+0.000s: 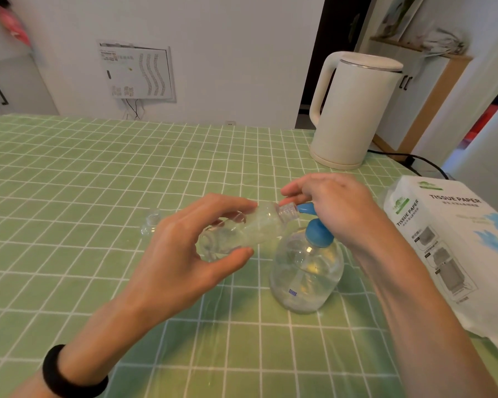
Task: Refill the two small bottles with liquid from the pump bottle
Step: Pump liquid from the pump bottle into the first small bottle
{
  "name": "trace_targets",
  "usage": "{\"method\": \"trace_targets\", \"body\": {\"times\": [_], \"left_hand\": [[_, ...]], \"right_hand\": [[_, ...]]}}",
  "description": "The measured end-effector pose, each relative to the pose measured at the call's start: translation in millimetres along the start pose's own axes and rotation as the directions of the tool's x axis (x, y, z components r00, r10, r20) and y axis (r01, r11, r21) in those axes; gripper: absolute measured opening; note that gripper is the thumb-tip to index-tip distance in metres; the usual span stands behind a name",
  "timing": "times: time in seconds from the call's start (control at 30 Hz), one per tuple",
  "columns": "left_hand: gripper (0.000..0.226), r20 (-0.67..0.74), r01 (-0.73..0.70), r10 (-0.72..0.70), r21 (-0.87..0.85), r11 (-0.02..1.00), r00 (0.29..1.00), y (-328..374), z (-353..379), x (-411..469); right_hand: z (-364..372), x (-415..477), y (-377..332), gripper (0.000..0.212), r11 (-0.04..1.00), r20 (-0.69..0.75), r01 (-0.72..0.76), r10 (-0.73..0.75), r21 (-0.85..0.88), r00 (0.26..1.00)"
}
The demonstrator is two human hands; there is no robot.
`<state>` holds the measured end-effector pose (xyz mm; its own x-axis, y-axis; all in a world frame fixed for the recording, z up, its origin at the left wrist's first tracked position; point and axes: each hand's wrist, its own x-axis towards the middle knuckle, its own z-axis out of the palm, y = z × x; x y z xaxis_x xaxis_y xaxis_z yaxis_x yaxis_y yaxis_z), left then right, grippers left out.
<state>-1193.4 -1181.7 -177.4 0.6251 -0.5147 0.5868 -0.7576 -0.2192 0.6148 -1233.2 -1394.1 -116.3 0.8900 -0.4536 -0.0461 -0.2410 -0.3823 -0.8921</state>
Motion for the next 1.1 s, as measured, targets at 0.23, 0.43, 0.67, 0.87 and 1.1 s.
{"method": "trace_targets", "body": {"times": [0.23,0.43,0.67,0.87,1.1], "left_hand": [[0.051,-0.007,0.0,0.0,-0.003,1.0,1.0,2,-1,-2],[0.049,0.001,-0.016,0.016,0.0,1.0,1.0,2,1,-2],[0.048,0.001,-0.003,0.003,-0.008,1.0,1.0,0,2,-1],[0.05,-0.008,0.012,-0.012,-0.003,1.0,1.0,0,1,-1],[0.049,-0.006,0.007,-0.007,0.011,1.0,1.0,1,1,0]], "right_hand": [[5,-1,4,0.04,0.998,0.017,-0.054,0.053,0.021,0.998],[-6,1,0,0.023,0.998,0.031,0.009,-0.011,0.058,0.999],[-10,2,0,0.027,0.986,-0.109,0.082,-0.067,0.145,0.992],[-8,4,4,0.025,0.983,-0.11,0.142,-0.154,-0.116,0.982],[-6,3,4,0.035,0.969,-0.082,0.159,-0.176,-0.188,0.981]]}}
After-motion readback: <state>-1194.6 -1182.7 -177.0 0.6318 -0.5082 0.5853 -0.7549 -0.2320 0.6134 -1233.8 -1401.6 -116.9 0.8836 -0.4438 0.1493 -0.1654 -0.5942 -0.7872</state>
